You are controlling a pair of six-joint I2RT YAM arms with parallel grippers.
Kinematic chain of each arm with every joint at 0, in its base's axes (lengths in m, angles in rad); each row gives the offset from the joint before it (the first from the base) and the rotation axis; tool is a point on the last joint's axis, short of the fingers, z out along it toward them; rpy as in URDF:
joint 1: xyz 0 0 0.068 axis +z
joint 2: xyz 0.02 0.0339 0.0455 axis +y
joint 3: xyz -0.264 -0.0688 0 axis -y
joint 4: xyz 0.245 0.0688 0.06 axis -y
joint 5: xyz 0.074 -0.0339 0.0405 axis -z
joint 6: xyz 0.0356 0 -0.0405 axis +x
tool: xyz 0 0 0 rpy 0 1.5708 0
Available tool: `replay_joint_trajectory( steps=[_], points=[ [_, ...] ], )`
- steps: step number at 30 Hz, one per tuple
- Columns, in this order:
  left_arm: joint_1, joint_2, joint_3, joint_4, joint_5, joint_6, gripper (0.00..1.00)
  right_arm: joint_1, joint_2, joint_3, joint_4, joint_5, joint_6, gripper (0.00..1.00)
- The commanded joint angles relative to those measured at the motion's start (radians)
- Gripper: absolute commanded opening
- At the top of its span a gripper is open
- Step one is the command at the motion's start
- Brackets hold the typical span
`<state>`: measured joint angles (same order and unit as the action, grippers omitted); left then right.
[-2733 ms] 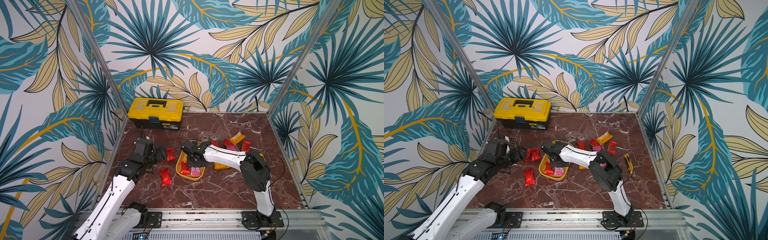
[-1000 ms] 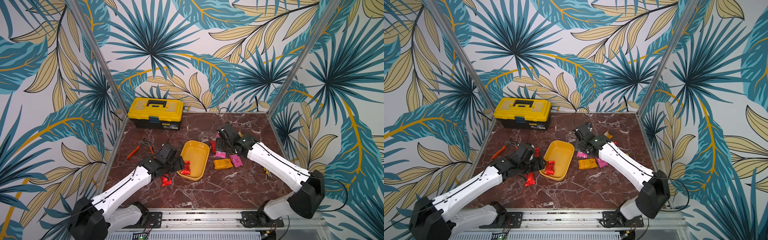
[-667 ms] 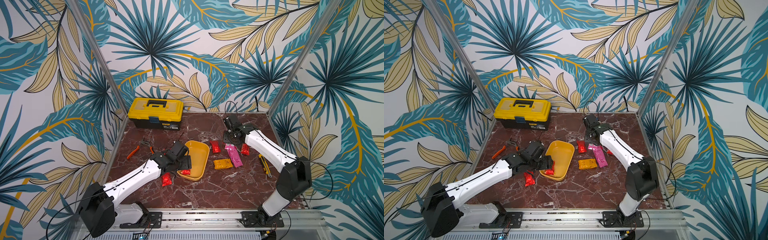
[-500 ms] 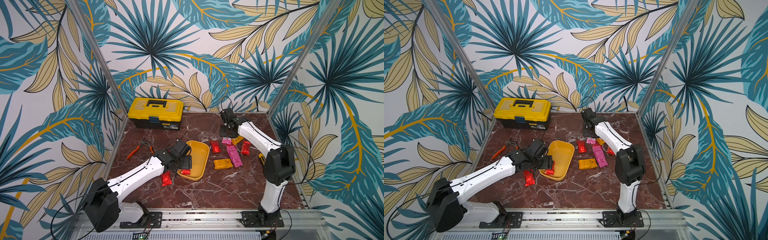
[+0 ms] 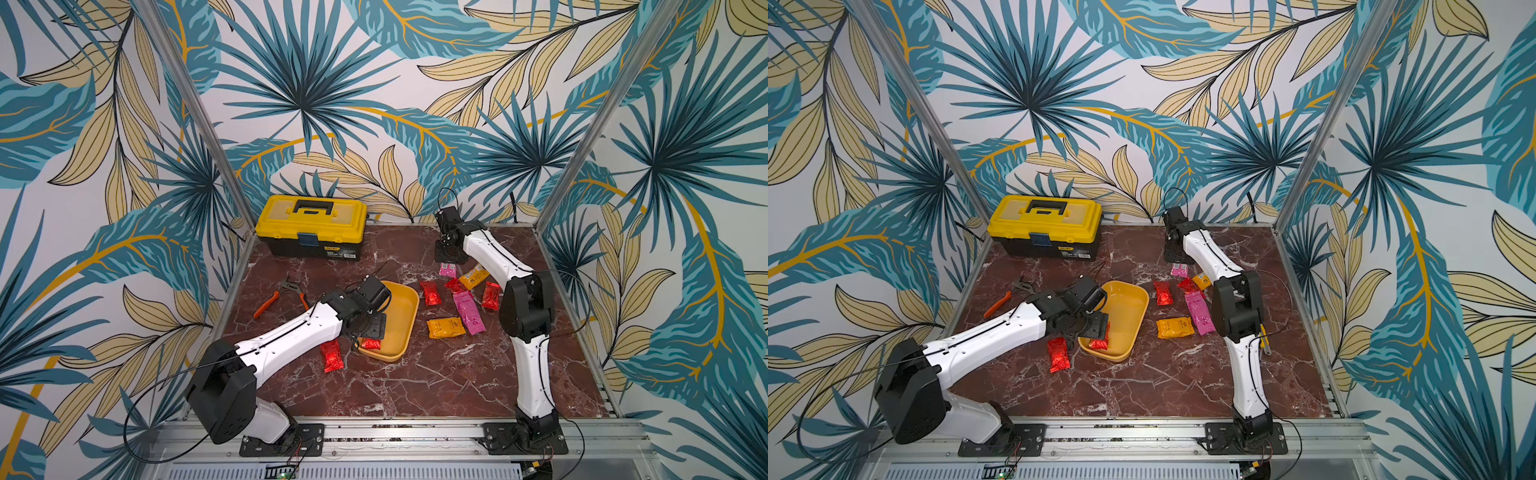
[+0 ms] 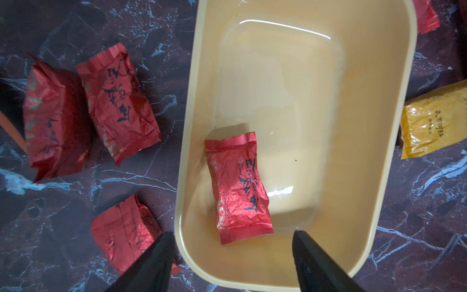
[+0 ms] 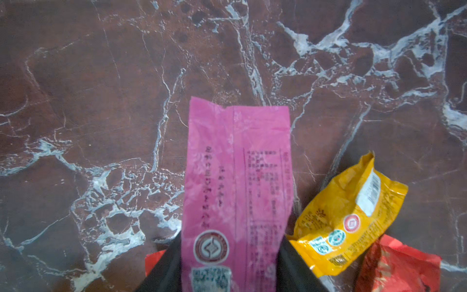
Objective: Take the tea bags out of the storage box
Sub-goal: Place the tea bag at the center of the board, then pick up the tea bag from the storage box.
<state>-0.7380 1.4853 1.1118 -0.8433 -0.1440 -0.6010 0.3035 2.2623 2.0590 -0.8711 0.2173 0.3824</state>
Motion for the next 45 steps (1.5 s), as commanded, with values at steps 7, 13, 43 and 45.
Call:
replay_joint_trajectory(
  steps=[7, 13, 43, 45],
  points=[
    [-0.027, 0.073, 0.081, -0.041, -0.04, 0.013, 0.78, -0.004, -0.041, 0.002, -0.039, -0.033, -0.033, 0.7],
    [-0.086, 0.114, 0.106, -0.05, -0.067, -0.05, 0.78, -0.003, -0.191, -0.1, -0.014, -0.068, -0.015, 0.7],
    [-0.086, 0.25, 0.034, 0.025, -0.173, -0.239, 0.65, 0.088, -0.915, -0.74, 0.139, -0.228, 0.057, 0.63],
    [-0.086, 0.257, 0.034, 0.021, -0.181, -0.239, 0.66, 0.089, -0.913, -0.743, 0.14, -0.229, 0.056, 0.63]
  ],
)
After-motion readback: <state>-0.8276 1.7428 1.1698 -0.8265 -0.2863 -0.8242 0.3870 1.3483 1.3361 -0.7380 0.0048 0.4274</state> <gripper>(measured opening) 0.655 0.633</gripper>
